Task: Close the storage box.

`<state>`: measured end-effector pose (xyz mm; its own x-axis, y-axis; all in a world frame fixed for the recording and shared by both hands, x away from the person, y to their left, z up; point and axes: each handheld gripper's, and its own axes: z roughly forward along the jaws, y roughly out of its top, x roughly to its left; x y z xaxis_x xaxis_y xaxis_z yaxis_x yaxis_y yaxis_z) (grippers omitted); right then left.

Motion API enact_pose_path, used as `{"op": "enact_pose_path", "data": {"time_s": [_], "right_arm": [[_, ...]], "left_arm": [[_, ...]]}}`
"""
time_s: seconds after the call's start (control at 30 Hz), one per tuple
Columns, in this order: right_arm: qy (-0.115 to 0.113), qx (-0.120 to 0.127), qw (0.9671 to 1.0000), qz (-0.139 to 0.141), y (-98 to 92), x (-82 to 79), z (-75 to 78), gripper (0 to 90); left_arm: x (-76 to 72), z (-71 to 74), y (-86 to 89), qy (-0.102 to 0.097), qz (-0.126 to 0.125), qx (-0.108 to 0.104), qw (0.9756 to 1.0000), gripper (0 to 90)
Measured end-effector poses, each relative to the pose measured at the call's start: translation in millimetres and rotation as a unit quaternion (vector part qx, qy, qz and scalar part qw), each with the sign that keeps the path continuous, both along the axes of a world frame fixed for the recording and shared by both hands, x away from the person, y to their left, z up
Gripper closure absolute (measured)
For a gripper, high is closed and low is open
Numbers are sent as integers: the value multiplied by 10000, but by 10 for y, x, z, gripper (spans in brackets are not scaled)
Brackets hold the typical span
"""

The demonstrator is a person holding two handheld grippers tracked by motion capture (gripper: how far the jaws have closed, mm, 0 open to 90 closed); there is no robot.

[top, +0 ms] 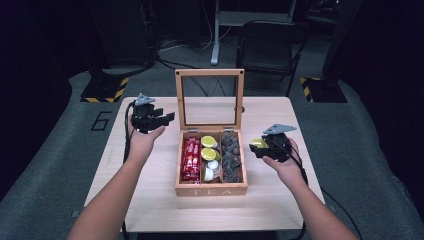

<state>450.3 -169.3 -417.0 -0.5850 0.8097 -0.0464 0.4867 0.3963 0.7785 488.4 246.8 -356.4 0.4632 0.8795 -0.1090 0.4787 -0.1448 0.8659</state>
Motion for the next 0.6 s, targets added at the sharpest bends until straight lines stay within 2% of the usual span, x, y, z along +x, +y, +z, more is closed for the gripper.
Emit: {"op": "enact_pose_path", "data": {"time_s": [0.17, 0.6], "right_arm": [[53, -111, 9998, -172, -97, 2, -93, 368], [251, -18, 9968, -753, -425, -16, -334, 368]], "left_arm": [[2, -5, 1, 2, 3, -1, 10000, 468], [-3, -15, -13, 22, -2, -3, 10000, 468]]}}
